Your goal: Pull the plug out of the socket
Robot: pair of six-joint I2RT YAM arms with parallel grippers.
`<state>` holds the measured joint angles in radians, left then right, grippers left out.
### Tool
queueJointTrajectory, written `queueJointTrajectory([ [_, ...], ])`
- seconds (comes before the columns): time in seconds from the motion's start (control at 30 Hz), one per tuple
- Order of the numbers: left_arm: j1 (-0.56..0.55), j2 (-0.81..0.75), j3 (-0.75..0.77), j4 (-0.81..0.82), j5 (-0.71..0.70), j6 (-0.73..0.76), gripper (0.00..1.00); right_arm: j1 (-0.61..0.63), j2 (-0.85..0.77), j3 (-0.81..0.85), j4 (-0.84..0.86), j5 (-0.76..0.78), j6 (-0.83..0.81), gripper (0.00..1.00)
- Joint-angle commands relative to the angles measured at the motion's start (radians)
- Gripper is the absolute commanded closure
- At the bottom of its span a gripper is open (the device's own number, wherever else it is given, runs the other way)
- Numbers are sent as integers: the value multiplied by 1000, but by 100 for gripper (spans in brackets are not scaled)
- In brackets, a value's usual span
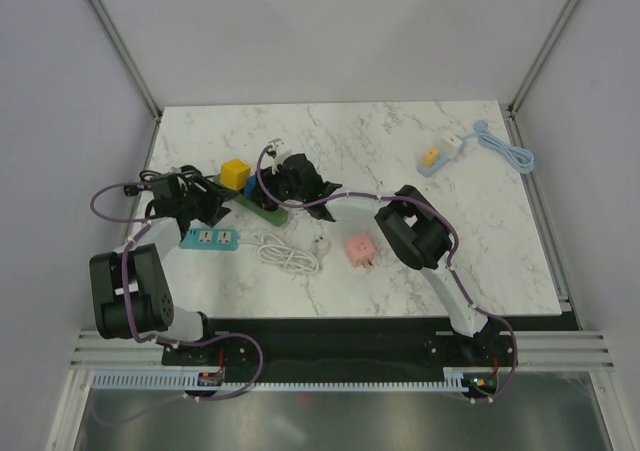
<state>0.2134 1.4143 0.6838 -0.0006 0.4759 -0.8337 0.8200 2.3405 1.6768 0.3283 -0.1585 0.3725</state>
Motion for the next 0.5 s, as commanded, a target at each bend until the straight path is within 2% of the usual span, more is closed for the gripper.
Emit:
queueJointTrajectory([
  [0.0,-5,66,0,151,-2,-102,35,-44,-37,57,121,73,14,100],
  [0.23,-9,172,-1,278,-26,-179,36,-44,-37,52,132,60,17,100],
  [0.47,-17,229,43,272,-36,-173,36,-45,-30,69,129,54,16,100],
])
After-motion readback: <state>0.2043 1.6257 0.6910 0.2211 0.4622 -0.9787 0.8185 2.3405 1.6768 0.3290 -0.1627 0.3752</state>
